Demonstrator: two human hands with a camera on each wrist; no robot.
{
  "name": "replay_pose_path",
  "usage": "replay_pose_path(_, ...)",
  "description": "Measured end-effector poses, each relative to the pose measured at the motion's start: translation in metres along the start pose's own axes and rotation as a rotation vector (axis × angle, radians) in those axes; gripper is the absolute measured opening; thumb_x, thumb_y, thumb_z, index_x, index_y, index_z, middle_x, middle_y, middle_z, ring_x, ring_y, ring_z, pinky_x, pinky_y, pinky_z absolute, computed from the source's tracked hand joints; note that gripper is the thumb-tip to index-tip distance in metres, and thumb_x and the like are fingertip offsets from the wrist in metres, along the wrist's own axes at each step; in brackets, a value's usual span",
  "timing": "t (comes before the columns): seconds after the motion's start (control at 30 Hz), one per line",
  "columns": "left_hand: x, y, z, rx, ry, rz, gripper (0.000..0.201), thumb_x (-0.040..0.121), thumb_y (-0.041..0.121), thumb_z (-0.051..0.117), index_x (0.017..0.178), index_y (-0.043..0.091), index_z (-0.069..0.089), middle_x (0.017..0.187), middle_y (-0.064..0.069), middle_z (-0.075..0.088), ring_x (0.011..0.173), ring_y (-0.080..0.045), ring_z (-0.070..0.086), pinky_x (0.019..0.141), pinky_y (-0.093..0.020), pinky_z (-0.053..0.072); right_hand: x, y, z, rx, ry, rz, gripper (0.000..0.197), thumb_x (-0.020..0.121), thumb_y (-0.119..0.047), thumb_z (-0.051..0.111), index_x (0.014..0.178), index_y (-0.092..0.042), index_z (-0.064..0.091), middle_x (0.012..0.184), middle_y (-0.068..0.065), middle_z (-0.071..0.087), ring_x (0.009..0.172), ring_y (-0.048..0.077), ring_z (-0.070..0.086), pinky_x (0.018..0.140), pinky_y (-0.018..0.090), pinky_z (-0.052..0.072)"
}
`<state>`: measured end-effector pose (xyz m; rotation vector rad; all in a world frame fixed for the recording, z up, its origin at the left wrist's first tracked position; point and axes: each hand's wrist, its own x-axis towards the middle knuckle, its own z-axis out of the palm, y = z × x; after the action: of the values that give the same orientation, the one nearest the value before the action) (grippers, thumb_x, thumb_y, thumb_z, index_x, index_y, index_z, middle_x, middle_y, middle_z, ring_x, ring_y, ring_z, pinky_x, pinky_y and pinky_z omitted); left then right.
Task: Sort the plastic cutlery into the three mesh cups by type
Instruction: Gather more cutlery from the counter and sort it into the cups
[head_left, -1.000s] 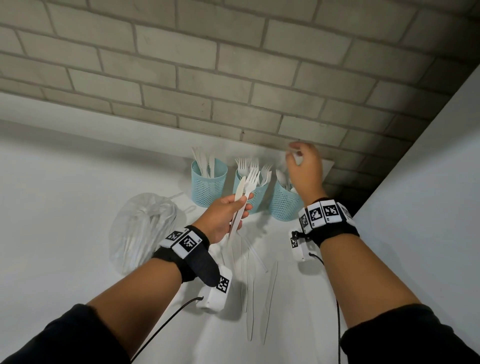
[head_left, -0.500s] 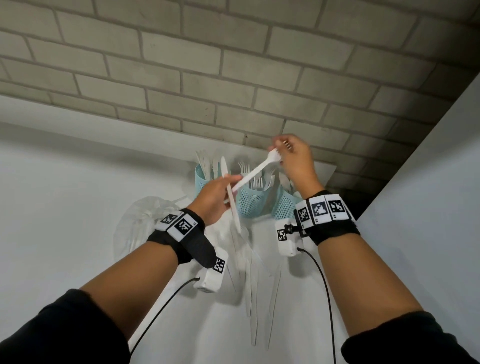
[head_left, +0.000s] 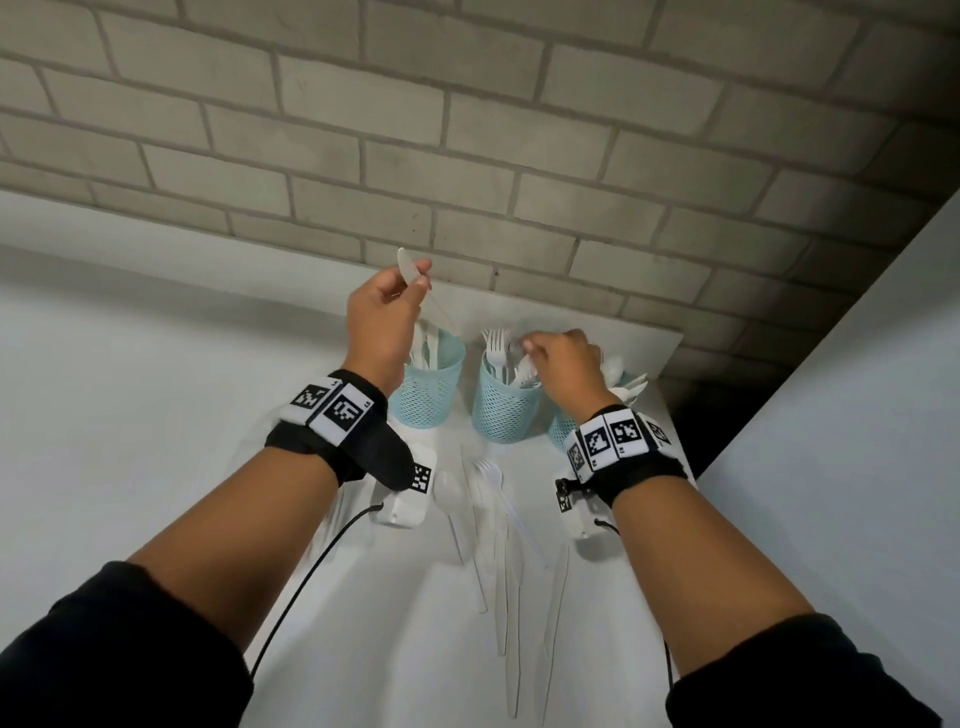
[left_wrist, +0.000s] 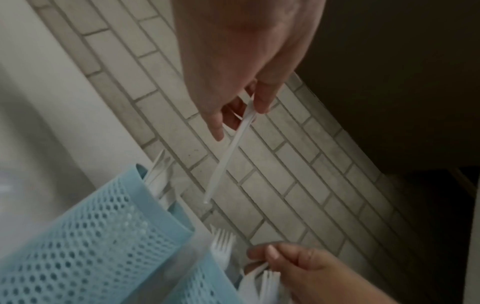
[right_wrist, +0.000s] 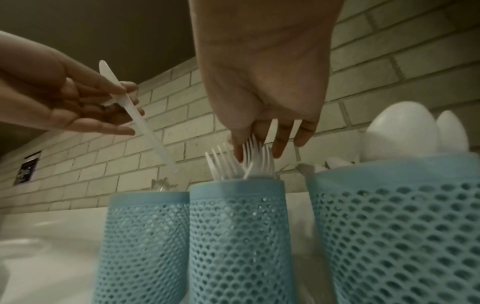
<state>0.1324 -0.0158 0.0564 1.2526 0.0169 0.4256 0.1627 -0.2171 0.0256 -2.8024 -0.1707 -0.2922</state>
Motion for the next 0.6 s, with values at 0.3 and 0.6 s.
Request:
replay_pose_path(0.3,0.014,-0.045,-0.015,0.828,-0.058,-0.044,0.027,0.092,0.028,0.056,0.102,0.009,0.072,0.105,-0.01,0.07,0.105,-0.027,0.061,0.086,-0.028,0.042,-0.01,-0.003,-0.033,0.354,0.244,-0.051,0.029,0.096,-0.014,0.045,0.118,-0.013,0.064,0.119,0.008,0.064,0.108,0.018,0.057,0.091,0.029,0.046)
replay_pose_path(0.6,0.01,-0.037,-0.012,1.196,-0.19,-0.058,0.04,0.093,0.028,0.051,0.058,0.008,0.054,0.063,-0.009,0.054,0.077,-0.033,0.056,0.08,-0.035,0.044,-0.044,0.002,-0.07,0.572,-0.325,0.004,0.018,0.096,-0.018,0.049,0.098,-0.026,0.065,0.082,-0.01,0.066,0.064,-0.003,0.061,0.06,0.015,0.043)
